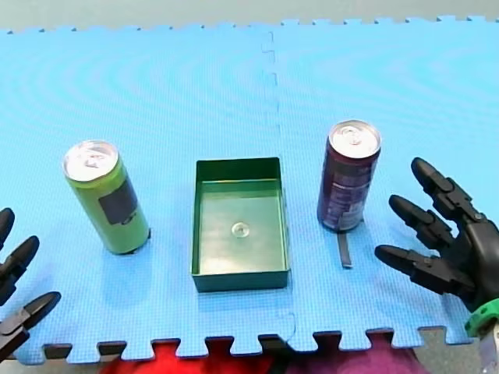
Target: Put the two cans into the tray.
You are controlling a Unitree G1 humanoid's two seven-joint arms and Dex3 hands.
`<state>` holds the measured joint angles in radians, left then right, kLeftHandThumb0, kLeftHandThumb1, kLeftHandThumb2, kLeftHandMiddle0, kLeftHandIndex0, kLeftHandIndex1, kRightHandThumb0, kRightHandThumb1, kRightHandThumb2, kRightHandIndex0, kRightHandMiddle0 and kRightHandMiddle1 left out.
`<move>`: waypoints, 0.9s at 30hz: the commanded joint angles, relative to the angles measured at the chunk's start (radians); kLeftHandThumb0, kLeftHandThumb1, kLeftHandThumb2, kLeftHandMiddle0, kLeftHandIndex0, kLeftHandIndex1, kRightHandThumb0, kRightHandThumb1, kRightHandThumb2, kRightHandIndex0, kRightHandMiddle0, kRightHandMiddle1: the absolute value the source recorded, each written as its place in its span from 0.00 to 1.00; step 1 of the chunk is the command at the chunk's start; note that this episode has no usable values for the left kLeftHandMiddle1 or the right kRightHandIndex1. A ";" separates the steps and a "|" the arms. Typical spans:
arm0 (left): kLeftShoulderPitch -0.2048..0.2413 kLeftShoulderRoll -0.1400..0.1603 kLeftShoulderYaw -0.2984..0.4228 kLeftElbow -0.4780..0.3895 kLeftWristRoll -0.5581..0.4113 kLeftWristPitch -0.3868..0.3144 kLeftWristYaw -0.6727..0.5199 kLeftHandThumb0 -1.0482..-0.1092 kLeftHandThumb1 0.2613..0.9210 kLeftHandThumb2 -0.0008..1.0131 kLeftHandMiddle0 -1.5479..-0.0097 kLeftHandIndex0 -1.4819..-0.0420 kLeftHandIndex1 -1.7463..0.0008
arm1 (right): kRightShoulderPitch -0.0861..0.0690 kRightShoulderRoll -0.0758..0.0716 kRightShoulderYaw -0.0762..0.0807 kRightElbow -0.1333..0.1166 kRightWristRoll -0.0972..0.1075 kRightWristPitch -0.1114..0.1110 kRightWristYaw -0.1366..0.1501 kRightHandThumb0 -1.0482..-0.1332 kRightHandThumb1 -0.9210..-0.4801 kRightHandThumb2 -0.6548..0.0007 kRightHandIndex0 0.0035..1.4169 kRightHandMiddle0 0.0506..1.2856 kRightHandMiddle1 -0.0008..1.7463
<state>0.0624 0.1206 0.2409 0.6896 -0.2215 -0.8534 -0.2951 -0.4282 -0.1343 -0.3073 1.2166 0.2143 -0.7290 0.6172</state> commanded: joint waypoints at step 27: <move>-0.024 0.002 0.018 0.019 -0.014 0.033 0.002 0.00 0.83 0.00 0.74 0.80 0.99 | -0.017 -0.019 0.015 0.009 -0.033 -0.015 -0.045 0.00 0.62 1.00 0.23 0.19 0.00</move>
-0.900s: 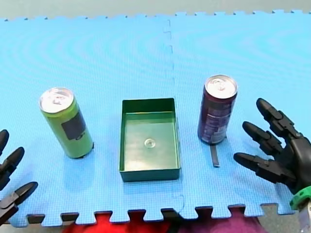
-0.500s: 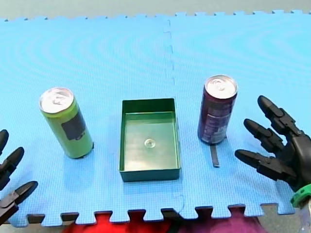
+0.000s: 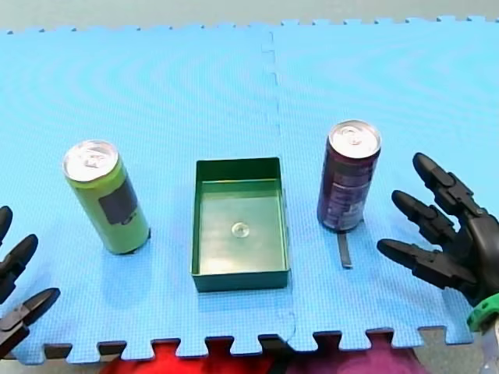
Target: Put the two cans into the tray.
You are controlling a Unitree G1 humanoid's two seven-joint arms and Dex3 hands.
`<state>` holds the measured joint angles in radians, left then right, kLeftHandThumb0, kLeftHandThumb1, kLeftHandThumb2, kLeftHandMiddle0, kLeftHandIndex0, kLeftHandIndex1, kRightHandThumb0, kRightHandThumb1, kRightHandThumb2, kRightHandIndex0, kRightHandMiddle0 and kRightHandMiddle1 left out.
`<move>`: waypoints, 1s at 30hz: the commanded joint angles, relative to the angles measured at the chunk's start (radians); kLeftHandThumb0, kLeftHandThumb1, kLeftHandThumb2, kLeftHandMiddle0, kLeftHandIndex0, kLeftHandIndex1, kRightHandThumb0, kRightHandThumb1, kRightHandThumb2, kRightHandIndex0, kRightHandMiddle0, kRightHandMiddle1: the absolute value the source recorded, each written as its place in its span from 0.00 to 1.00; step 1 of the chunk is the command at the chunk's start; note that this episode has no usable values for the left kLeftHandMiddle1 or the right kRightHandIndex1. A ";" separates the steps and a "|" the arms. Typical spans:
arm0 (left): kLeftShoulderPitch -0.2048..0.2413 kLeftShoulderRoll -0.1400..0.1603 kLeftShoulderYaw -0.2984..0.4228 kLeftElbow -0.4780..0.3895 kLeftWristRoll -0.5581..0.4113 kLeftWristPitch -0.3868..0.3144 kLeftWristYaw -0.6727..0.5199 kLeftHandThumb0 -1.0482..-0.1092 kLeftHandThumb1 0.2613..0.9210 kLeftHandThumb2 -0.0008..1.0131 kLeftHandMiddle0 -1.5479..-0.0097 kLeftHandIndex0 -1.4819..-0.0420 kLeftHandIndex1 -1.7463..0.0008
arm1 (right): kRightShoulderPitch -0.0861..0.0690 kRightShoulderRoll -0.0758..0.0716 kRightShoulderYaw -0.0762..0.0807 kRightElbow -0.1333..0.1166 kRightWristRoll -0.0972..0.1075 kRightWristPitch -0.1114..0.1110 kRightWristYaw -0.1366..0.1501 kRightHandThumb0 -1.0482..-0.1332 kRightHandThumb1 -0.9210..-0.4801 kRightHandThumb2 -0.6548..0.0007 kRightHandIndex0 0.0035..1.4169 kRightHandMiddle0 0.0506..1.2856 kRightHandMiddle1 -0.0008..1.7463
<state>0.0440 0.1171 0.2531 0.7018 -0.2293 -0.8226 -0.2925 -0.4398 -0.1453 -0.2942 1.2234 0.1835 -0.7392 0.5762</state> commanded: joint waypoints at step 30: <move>-0.049 0.010 0.028 0.070 0.003 -0.035 -0.006 0.00 0.90 0.01 0.72 0.77 0.99 | -0.040 -0.017 0.007 0.007 -0.009 0.003 -0.002 0.11 0.73 1.00 0.21 0.16 0.00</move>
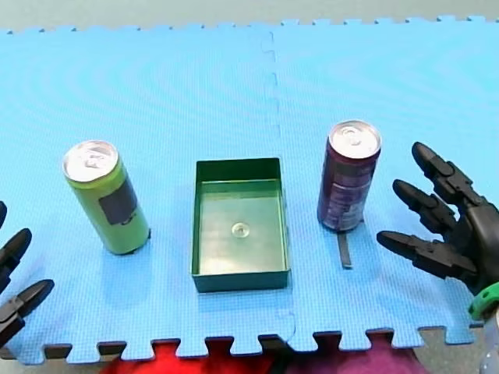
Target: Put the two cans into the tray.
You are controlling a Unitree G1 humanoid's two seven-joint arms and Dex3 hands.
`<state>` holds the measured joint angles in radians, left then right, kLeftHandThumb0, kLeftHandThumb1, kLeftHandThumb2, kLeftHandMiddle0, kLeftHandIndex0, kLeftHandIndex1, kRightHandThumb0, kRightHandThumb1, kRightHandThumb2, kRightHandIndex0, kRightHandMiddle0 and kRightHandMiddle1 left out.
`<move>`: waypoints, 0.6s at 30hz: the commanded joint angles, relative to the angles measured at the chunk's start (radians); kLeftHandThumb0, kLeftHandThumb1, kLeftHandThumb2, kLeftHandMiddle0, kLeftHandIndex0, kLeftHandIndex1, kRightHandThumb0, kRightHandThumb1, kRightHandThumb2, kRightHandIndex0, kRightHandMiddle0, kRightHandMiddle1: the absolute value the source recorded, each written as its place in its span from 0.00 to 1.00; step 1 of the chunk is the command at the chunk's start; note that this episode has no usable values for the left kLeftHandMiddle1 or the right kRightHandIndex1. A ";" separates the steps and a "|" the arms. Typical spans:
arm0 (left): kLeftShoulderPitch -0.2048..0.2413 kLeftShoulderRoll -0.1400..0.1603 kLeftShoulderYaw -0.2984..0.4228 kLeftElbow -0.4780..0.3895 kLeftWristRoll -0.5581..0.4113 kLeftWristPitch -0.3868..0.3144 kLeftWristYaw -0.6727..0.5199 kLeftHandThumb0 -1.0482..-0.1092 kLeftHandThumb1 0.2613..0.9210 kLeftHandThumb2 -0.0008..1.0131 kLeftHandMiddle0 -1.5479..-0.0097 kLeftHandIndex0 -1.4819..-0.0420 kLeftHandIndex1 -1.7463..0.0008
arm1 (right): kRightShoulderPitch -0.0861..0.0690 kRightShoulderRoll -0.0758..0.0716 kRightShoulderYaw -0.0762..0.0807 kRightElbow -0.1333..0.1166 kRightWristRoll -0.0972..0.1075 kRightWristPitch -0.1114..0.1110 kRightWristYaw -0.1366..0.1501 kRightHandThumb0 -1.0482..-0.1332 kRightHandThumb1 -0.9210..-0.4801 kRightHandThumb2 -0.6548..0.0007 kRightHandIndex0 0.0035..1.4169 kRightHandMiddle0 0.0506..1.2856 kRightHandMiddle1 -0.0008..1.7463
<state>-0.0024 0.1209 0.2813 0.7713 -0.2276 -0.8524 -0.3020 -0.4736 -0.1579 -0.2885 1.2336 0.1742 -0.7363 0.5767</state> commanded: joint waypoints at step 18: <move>0.003 0.007 -0.009 -0.009 0.016 -0.010 0.010 0.00 0.94 0.02 0.71 0.76 0.99 | -0.034 0.019 0.038 0.002 -0.035 0.005 -0.046 0.07 0.69 0.99 0.22 0.15 0.00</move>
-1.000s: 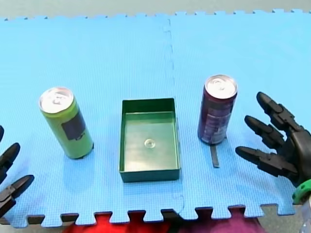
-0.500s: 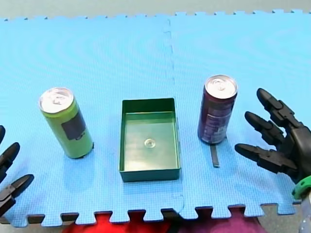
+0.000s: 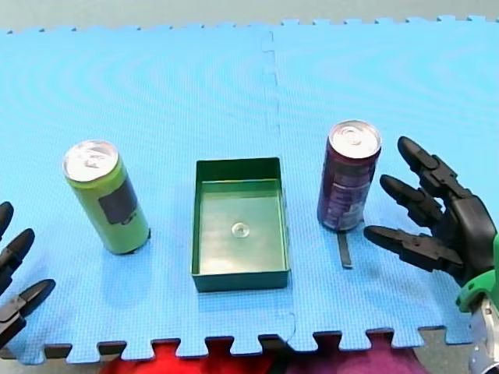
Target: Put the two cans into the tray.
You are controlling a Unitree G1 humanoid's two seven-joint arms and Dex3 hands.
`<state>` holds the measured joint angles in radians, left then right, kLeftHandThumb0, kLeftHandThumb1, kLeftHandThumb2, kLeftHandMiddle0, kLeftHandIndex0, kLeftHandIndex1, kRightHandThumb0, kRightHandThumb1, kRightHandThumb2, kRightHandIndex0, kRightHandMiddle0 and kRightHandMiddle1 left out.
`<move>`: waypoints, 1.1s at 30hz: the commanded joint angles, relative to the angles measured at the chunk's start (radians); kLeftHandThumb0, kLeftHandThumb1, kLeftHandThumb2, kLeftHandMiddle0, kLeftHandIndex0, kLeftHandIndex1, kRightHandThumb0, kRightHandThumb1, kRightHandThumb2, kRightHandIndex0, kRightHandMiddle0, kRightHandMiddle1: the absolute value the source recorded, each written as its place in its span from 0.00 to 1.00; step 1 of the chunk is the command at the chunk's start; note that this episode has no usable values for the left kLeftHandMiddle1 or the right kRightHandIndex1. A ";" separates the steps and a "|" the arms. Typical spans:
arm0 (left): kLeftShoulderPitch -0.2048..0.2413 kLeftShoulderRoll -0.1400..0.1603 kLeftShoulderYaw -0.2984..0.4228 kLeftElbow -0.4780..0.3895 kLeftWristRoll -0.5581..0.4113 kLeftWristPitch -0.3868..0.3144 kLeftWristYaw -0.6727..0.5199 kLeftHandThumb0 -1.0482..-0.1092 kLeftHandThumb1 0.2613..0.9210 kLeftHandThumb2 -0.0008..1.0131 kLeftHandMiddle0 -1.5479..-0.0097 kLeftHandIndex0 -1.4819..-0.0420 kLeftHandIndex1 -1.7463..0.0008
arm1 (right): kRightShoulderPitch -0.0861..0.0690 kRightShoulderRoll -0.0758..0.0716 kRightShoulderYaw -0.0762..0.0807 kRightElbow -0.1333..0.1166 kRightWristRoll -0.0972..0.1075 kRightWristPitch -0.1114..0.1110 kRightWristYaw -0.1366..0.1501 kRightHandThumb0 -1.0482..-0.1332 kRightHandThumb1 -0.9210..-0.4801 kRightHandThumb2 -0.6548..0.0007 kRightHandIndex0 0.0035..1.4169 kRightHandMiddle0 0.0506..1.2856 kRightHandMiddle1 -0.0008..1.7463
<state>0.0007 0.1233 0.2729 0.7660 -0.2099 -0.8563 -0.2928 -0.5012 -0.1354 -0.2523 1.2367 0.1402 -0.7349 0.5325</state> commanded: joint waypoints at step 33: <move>0.004 0.008 0.002 0.006 -0.015 -0.039 -0.016 0.00 0.99 0.01 0.71 0.75 1.00 | -0.031 0.004 0.047 -0.003 -0.041 -0.010 -0.022 0.01 0.59 0.99 0.21 0.13 0.00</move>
<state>0.0020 0.1266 0.2734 0.7761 -0.2190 -0.8901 -0.3077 -0.5231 -0.1285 -0.2071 1.2362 0.0995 -0.7410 0.5116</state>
